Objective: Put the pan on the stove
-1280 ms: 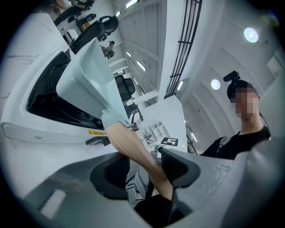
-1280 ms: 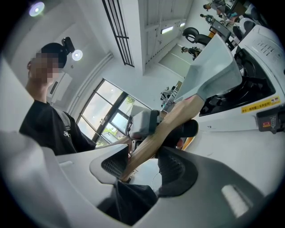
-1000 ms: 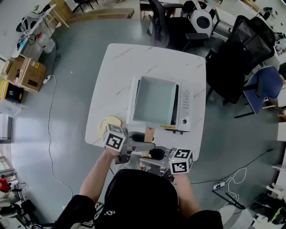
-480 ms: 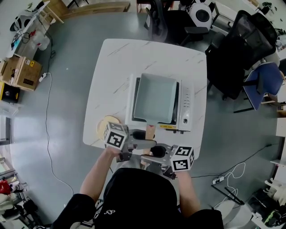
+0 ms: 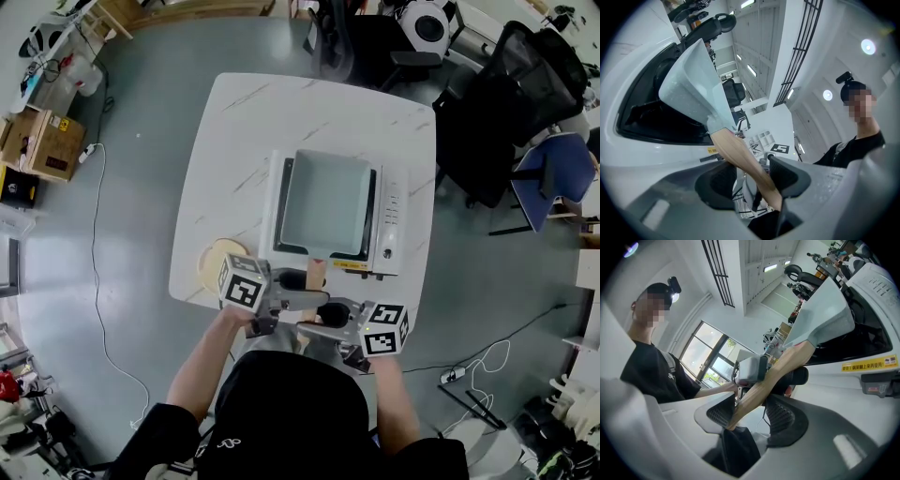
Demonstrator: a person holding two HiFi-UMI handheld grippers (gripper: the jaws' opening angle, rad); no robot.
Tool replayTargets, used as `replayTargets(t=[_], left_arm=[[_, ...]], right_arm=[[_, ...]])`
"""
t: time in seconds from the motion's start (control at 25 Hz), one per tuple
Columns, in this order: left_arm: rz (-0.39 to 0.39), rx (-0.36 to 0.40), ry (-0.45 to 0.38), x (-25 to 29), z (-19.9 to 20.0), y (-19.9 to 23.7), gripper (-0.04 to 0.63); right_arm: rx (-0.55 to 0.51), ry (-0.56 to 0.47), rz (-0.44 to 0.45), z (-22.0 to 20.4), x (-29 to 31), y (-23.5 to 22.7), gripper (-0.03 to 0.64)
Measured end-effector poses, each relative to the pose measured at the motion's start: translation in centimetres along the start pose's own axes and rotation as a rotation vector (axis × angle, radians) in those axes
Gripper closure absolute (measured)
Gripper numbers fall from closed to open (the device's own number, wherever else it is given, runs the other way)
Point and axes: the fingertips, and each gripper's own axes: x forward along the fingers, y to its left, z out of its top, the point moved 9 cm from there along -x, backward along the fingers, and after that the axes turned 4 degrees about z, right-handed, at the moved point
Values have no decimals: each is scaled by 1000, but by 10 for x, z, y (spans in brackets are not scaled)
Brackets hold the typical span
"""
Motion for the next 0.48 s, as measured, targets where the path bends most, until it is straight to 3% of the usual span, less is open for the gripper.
replayTargets(t=[0.48], left_arm=[[25,2,-16,6,-2,8,376]], right_arm=[[-2,11,-20,-3,-6,-8,403]])
